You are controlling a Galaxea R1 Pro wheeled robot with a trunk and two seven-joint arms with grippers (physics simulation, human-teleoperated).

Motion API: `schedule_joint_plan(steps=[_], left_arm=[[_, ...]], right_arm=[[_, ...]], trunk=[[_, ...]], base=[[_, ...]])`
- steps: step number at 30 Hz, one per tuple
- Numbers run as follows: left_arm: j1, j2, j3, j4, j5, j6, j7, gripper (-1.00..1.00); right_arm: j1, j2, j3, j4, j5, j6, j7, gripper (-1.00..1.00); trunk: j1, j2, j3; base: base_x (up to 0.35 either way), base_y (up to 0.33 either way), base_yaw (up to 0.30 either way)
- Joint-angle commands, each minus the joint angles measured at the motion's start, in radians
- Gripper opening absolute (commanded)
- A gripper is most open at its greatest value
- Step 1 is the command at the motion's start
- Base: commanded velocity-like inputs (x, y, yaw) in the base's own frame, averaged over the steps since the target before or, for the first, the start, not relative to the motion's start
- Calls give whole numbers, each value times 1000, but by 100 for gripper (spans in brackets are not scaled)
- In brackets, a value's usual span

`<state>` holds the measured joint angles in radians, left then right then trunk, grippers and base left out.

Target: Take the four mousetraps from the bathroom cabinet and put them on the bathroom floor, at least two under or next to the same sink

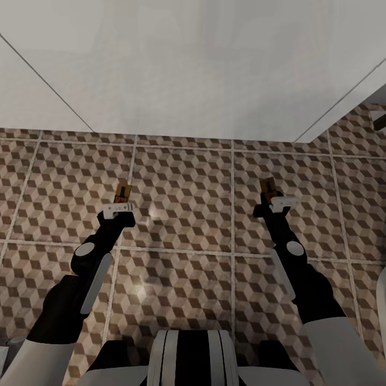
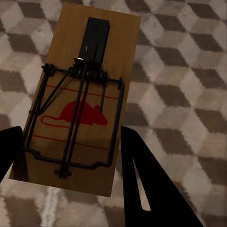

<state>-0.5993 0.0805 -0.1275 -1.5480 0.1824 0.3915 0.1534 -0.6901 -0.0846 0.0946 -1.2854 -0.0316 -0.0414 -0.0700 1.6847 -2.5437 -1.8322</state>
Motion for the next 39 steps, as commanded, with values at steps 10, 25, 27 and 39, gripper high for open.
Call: schedule_joint_plan(steps=[10,25,27,39], left_arm=[[0,-17,-3,-1,7,4,11,-100],[0,-22,-3,-1,6,4,9,-100],[0,-22,-3,-1,6,4,9,-100],[0,-22,-3,-1,6,3,9,-100]], right_arm=[[-2,-2,2,-3,39,49,-7,-100],[-108,1,2,120,38,76,-5,-100],[-128,1,2,143,38,77,-5,-100],[-230,5,4,242,36,79,-5,-100]], trunk=[[4,-3,0],[11,-6,0],[12,-7,0],[17,-9,0]], base=[[0,0,0],[0,0,0],[0,0,0],[0,0,0]])
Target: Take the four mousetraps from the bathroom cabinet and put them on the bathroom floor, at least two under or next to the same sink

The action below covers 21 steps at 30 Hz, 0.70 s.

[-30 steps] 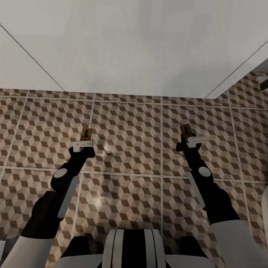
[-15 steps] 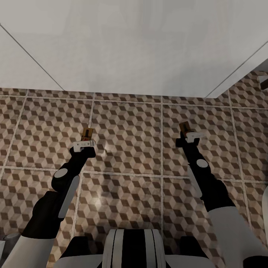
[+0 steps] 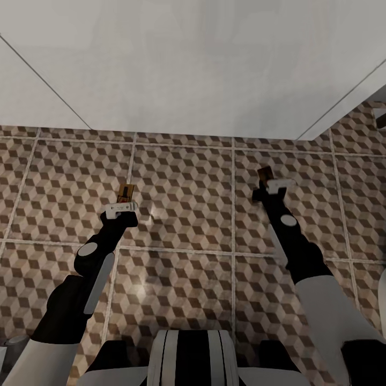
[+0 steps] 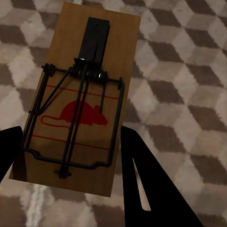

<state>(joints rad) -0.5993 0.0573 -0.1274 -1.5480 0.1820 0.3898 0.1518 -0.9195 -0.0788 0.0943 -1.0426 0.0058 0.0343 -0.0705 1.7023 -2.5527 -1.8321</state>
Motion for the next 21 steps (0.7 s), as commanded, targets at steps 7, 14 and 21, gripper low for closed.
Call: schedule_joint_plan(steps=[7,14,21], left_arm=[[0,1,-3,-1,7,4,11,-100],[0,1,-4,-1,7,4,11,-100],[0,1,-4,-1,7,4,11,-100]], right_arm=[[-47,4,4,4,-2,43,-5,-100],[-55,7,4,4,-2,50,-6,-100],[-73,10,4,8,-2,55,-6,-100]], trunk=[[3,-2,0],[6,-3,0],[9,-5,0]], base=[[0,0,0],[0,0,0],[0,0,0]])
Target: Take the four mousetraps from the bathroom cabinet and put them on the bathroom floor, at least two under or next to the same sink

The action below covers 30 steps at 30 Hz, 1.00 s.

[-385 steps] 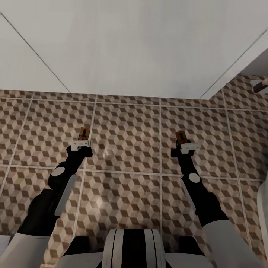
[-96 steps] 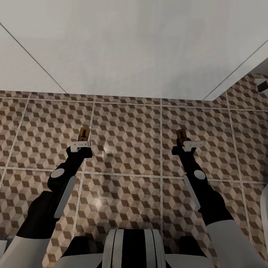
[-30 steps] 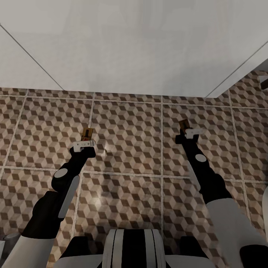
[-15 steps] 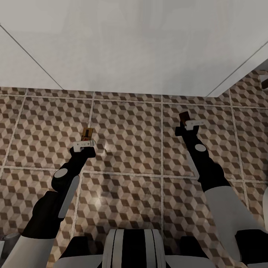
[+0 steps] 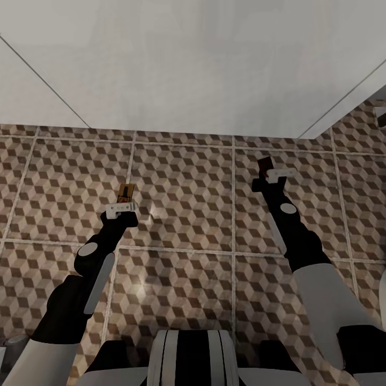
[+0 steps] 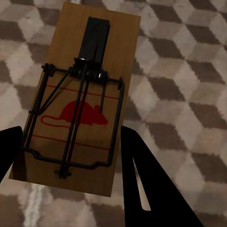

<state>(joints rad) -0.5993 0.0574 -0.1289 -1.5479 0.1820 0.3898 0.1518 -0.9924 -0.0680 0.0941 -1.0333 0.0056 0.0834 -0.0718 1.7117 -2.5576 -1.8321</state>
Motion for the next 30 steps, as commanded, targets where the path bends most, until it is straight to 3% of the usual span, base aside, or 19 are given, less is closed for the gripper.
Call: schedule_joint_plan(steps=[1,10,25,30], left_arm=[[0,1,-3,-1,7,4,11,-100],[0,1,-3,-1,7,4,12,-100],[0,1,-6,-1,8,5,12,-100],[0,-15,-15,-1,8,5,11,-100]], right_arm=[[-2,-1,4,-1,-1,6,-5,-100],[-86,6,4,64,-8,8,-6,-100],[-107,110,3,83,-11,9,-3,-100],[-107,166,3,84,-12,9,-1,-100]], trunk=[[0,0,-1],[2,-1,-1],[2,-1,-1],[2,-1,-1]], base=[[0,0,0],[0,0,0],[0,0,0],[0,0,0]])
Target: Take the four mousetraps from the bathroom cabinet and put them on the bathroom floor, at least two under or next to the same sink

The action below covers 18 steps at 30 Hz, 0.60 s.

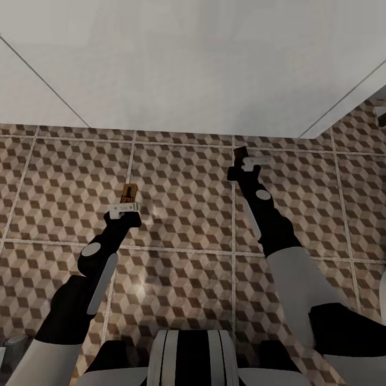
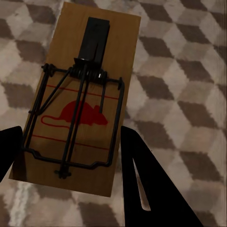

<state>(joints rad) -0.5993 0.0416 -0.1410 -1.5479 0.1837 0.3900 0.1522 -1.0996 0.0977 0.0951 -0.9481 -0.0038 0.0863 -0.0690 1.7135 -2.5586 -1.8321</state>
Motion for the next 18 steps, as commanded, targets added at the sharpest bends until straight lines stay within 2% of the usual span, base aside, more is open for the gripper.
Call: schedule_joint_plan(steps=[1,6,9,12,18], left_arm=[[0,-1,-4,-1,7,4,11,-100],[0,-4,-7,-1,7,5,10,-100],[0,-5,-8,-1,7,6,10,-100],[0,-7,-8,-1,7,6,10,-100],[0,-36,-8,-1,8,6,10,-100]], right_arm=[[0,7,2,-2,-2,6,-4,-100],[0,27,3,-1,-5,6,-2,-100],[0,47,3,-1,-22,6,-2,-100],[0,54,4,-1,-31,6,-2,-100],[0,75,7,-1,-38,6,0,-100]], trunk=[[0,0,0],[0,0,0],[0,0,0],[0,0,0],[0,0,0]], base=[[0,0,0],[0,0,0],[0,0,0],[0,0,0],[0,0,0]])
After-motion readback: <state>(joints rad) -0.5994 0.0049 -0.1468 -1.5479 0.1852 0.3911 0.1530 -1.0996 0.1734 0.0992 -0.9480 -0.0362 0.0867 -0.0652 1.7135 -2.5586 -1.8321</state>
